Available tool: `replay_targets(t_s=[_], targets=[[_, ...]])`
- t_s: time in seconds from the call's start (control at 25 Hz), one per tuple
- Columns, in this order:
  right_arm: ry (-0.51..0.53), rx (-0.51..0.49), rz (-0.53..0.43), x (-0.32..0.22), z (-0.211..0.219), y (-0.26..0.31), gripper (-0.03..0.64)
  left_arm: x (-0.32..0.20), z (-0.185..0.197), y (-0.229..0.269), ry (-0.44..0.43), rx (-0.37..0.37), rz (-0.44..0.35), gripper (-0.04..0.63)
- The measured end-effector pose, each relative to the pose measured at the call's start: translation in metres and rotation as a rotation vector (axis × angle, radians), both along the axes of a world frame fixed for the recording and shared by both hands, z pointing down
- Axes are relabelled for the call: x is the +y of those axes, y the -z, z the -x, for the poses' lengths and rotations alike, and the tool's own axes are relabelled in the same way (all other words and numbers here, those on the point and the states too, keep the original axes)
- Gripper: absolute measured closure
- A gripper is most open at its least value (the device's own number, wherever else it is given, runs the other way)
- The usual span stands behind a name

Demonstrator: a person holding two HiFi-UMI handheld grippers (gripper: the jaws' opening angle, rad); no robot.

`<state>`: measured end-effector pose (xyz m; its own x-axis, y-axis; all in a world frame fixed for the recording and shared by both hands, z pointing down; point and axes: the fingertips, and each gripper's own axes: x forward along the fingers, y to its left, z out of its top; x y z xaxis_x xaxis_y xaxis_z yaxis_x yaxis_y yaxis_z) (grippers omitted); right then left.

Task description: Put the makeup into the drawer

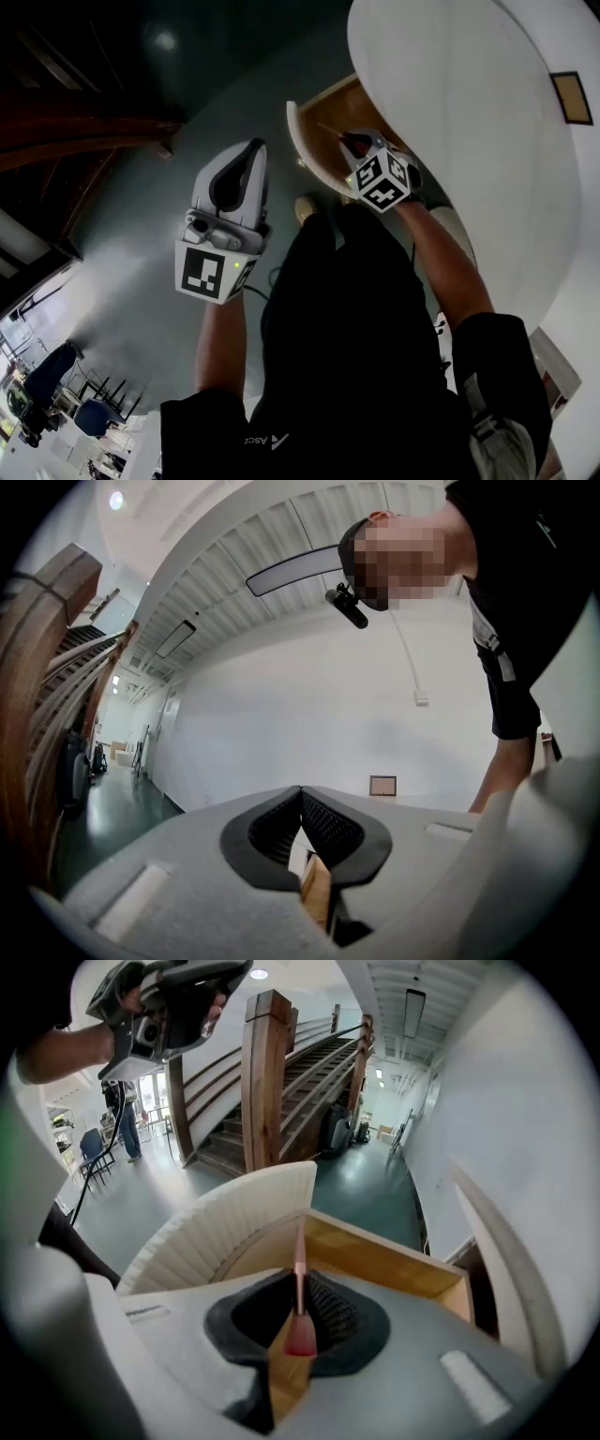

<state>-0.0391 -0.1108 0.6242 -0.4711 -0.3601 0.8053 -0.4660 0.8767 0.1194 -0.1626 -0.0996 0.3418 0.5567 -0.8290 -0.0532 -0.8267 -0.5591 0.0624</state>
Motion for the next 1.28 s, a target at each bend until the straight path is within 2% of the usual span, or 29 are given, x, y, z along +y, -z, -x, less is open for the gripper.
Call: replay_targets(t_s=[0.64,0.92,1.16,1.28], targets=[[0.104,0.164,0.136,-0.03,0.019,-0.087,0.566,-0.007,0.022,-0.027,0.019,-0.008,0.064,0.584],[0.17,0.224,0.161,-0.038,0.024,-0.108,0.565,-0.015,0.022,-0.031,0.029,0.002,0.052,0.584],[0.183,0.237,0.173,-0.042,0.024,-0.12,0.565,-0.021,0.022,-0.033,0.041,0.002,0.05,0.584],[0.185,0.249,0.178,-0.045,0.023,-0.127,0.563,-0.02,0.023,-0.042,0.047,-0.007,0.09,0.584]])
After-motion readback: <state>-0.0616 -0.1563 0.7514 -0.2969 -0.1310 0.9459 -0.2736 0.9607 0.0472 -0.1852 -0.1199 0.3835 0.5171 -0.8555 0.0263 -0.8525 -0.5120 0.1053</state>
